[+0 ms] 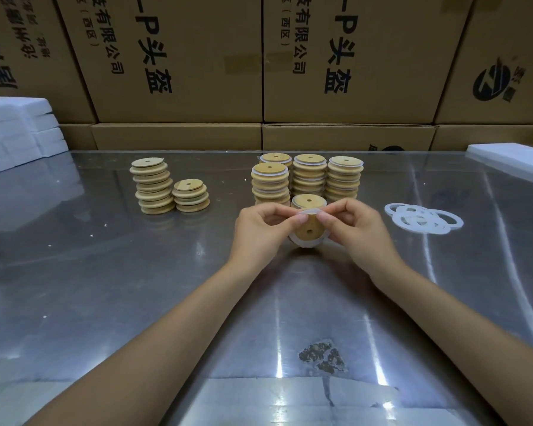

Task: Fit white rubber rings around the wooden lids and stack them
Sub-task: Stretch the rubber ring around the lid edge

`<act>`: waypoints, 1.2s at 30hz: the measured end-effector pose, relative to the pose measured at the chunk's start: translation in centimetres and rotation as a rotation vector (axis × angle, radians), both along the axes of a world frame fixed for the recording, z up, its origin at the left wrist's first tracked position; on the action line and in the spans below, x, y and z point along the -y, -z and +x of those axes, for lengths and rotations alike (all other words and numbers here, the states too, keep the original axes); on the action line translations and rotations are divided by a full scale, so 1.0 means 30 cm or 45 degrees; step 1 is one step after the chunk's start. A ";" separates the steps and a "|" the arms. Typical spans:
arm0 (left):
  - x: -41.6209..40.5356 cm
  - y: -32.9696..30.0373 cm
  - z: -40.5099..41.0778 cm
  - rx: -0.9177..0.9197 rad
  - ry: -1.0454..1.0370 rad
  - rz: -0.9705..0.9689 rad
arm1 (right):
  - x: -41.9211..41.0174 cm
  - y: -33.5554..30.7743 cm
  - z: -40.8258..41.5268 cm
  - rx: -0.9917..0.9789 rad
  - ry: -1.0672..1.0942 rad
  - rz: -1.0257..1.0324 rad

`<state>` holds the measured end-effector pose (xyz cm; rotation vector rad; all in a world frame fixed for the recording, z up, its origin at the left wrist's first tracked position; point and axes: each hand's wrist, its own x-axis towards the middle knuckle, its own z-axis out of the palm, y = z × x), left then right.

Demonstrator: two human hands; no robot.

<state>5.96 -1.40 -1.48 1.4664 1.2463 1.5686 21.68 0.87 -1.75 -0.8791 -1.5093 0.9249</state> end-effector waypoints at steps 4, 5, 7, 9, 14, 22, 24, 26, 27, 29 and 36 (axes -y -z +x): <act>0.009 -0.005 0.000 0.181 0.095 -0.151 | -0.001 -0.003 0.000 -0.057 0.003 -0.119; 0.009 -0.006 0.001 0.228 0.114 -0.193 | -0.002 -0.003 -0.001 -0.056 0.011 -0.130; 0.009 -0.009 0.003 0.298 0.143 -0.268 | -0.005 -0.003 -0.003 -0.041 0.032 -0.143; 0.009 -0.013 0.003 0.330 0.161 -0.308 | -0.007 -0.003 -0.005 -0.024 0.056 -0.153; 0.009 -0.017 0.001 0.339 0.176 -0.330 | -0.005 -0.004 -0.005 -0.041 0.080 -0.176; 0.008 -0.012 -0.009 0.332 0.231 -0.299 | 0.010 -0.011 -0.007 -0.031 0.077 -0.130; 0.009 -0.012 -0.010 0.338 0.251 -0.285 | 0.014 -0.013 -0.006 -0.026 0.074 -0.114; 0.011 -0.012 -0.010 0.350 0.265 -0.272 | 0.016 -0.015 -0.006 -0.033 0.067 -0.109; 0.011 -0.012 -0.010 0.349 0.267 -0.267 | 0.017 -0.015 -0.006 -0.034 0.066 -0.108; 0.013 -0.013 -0.009 0.344 0.269 -0.257 | 0.020 -0.017 -0.005 -0.036 0.068 -0.107; 0.015 -0.014 -0.009 0.329 0.283 -0.240 | 0.025 -0.018 -0.003 -0.036 0.061 -0.105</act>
